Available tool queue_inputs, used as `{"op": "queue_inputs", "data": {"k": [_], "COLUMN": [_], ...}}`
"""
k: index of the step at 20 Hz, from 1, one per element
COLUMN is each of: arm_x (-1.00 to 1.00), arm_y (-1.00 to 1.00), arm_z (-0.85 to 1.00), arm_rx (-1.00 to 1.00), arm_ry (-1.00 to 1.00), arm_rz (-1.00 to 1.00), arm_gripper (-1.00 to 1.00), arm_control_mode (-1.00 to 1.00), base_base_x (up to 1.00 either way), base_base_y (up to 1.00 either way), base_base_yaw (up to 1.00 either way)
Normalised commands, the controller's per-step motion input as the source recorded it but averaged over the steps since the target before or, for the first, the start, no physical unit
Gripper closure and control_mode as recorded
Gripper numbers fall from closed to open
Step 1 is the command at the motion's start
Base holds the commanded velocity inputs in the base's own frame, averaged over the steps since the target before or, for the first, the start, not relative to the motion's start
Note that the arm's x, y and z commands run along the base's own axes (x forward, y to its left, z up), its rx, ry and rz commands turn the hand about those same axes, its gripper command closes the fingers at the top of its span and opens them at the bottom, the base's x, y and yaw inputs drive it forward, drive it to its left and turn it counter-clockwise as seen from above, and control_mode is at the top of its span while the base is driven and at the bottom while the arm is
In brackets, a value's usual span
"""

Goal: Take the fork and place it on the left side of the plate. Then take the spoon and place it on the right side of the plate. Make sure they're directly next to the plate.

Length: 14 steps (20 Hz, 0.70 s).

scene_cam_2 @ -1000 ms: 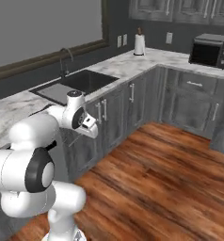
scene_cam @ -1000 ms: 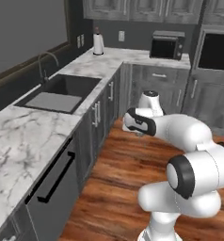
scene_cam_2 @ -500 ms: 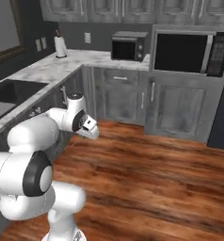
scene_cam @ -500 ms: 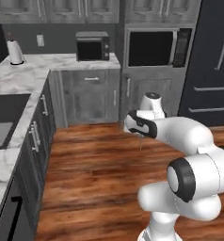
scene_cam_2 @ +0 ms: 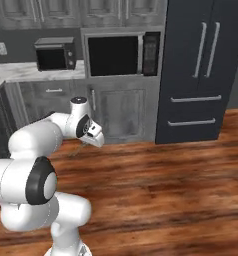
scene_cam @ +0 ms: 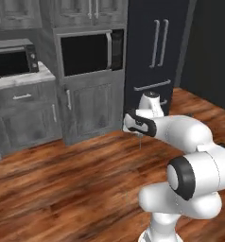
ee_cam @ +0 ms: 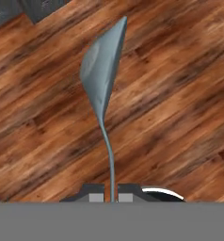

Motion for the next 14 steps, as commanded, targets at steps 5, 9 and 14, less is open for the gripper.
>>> {"op": "queue_inputs", "data": {"k": [5, 9, 14], "arm_x": [0.00, 0.00, 0.00], "arm_y": [0.00, 0.00, 0.00], "arm_z": [0.00, 0.00, 0.00], "arm_rx": [0.00, 0.00, 0.00], "arm_ry": [0.00, 0.00, 0.00], "arm_rz": [0.00, 0.00, 0.00], "arm_gripper": [1.00, 1.00, 1.00], "arm_control_mode": [1.00, 1.00, 1.00], "base_base_x": [0.30, 0.60, 0.84], "base_base_y": [0.00, -0.01, 0.00], "base_base_yaw": [-0.71, -0.61, -0.53]}}
